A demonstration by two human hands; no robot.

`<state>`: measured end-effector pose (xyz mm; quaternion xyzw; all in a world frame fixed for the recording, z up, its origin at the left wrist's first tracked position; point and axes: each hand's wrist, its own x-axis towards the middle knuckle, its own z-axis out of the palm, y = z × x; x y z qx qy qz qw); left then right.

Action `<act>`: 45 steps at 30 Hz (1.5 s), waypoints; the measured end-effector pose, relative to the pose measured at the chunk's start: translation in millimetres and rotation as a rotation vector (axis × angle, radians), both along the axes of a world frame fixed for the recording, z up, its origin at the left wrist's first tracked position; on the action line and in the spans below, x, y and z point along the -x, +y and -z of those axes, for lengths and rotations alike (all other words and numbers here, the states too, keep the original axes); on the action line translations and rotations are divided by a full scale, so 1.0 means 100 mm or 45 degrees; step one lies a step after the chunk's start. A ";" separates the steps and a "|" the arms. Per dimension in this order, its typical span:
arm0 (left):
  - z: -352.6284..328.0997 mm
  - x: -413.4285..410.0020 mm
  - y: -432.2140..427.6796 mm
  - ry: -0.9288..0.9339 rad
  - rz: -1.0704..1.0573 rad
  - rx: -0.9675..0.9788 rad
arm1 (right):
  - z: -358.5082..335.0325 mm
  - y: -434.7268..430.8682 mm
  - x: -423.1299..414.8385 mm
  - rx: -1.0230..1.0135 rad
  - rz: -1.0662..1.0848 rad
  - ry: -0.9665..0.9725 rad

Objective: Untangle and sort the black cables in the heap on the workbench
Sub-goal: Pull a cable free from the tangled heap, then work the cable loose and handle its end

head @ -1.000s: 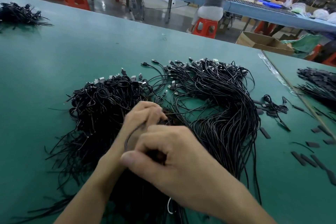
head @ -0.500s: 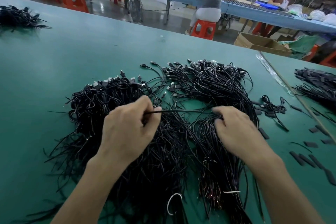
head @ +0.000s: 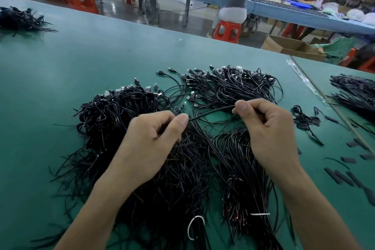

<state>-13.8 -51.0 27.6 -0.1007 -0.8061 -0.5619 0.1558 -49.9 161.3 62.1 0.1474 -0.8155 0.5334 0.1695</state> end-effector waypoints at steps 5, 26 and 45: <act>-0.06 -0.13 0.13 -0.579 1.062 -0.363 | 0.00 -0.07 0.04 0.041 -0.088 -0.120; 0.10 -0.02 0.30 -0.365 0.417 -0.398 | -0.13 -0.18 -0.14 -0.259 -0.486 -0.146; 0.17 0.12 0.22 0.031 0.014 -0.725 | -0.05 -0.23 -0.33 -0.590 -0.669 -0.396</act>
